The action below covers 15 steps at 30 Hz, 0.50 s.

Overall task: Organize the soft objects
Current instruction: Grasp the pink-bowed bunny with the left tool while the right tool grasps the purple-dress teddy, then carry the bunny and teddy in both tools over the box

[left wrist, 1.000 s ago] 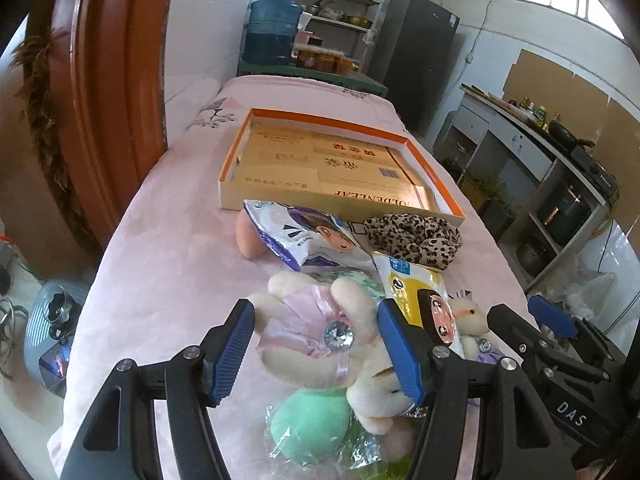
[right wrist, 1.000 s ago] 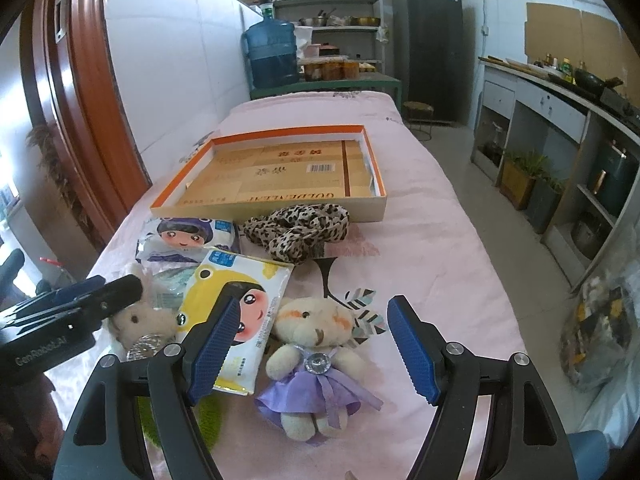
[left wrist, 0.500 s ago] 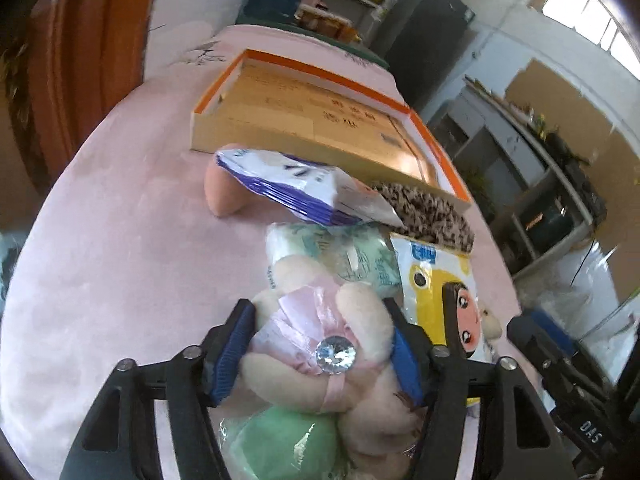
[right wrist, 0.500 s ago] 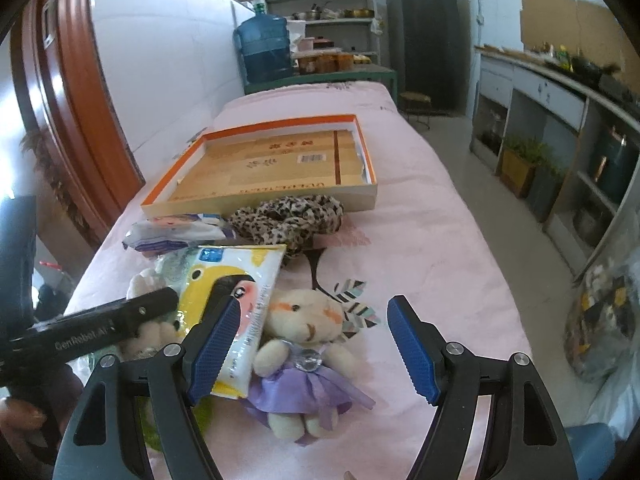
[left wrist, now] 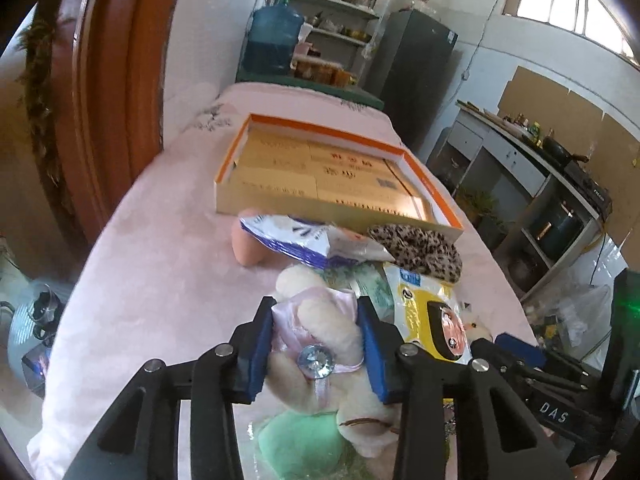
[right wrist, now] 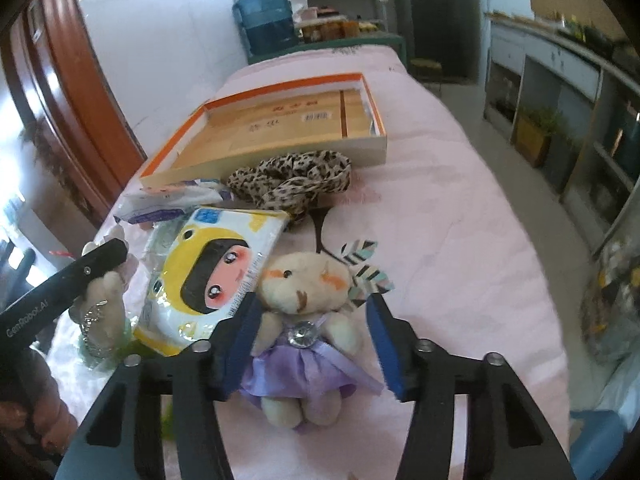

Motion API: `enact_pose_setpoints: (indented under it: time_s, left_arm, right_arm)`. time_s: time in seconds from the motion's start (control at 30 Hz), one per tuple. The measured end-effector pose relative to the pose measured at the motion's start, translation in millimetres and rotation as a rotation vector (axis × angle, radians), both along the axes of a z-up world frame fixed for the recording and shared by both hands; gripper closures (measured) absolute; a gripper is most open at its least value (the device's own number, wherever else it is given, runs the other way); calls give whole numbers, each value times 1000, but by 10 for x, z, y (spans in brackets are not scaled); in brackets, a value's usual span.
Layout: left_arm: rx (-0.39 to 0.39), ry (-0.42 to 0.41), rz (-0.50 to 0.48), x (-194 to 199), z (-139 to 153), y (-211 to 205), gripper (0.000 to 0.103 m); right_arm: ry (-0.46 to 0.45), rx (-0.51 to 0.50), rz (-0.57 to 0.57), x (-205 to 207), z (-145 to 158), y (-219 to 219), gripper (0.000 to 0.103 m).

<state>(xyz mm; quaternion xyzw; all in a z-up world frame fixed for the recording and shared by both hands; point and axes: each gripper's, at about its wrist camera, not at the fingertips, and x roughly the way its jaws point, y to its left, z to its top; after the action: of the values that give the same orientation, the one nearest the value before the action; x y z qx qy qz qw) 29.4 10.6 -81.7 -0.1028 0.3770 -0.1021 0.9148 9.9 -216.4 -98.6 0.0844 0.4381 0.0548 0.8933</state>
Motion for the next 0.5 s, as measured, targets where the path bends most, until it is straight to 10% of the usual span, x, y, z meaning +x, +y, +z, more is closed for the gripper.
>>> enact_pose_setpoints:
  time_s: [0.5]
  left_arm:
    - [6, -57, -20, -95, 112, 31, 63]
  right_arm:
    - [81, -10, 101, 104, -144, 156, 57]
